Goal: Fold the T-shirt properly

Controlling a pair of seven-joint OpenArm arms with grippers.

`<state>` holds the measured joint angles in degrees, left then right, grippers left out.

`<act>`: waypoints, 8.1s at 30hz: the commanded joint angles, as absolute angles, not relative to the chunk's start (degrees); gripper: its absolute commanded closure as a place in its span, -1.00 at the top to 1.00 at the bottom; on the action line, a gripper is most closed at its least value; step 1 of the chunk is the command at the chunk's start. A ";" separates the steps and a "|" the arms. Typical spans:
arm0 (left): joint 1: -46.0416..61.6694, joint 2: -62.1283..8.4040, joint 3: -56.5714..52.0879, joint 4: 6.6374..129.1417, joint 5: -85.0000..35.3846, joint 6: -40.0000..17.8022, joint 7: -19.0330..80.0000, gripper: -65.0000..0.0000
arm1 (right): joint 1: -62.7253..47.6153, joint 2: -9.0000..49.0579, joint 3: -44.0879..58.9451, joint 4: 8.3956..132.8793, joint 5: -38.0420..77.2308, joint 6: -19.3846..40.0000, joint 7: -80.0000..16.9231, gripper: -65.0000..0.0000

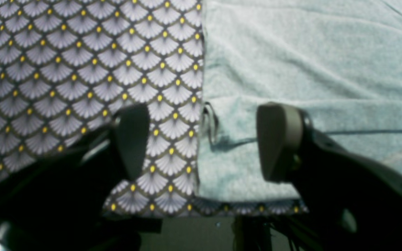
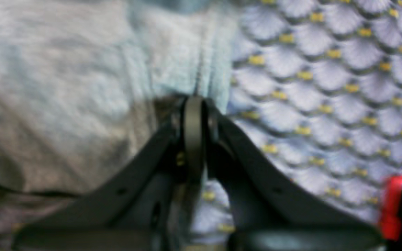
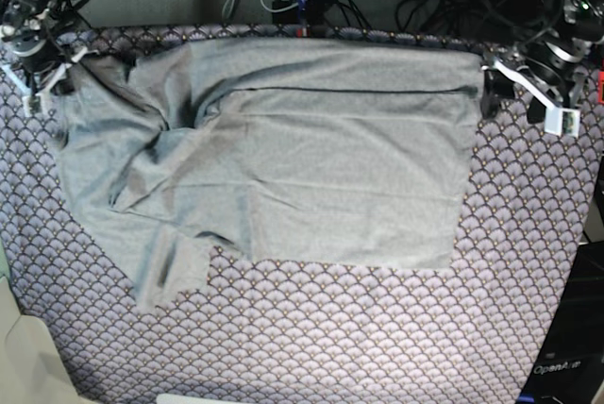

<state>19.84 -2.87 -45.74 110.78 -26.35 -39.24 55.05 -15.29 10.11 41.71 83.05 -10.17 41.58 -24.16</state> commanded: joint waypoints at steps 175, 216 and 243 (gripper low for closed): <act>9.63 6.64 19.38 91.47 48.84 -40.00 55.16 -1.00 | -15.69 12.97 45.67 77.49 -14.64 40.00 -22.37 -1.00; 5.23 -0.22 38.11 102.02 35.91 -40.00 71.34 -1.00 | -15.69 12.88 45.58 77.32 -14.55 40.00 -22.37 -1.00; 2.86 8.40 24.48 93.05 35.82 -40.00 63.43 -1.00 | -15.78 12.88 45.76 77.32 -14.55 40.00 -22.37 -1.00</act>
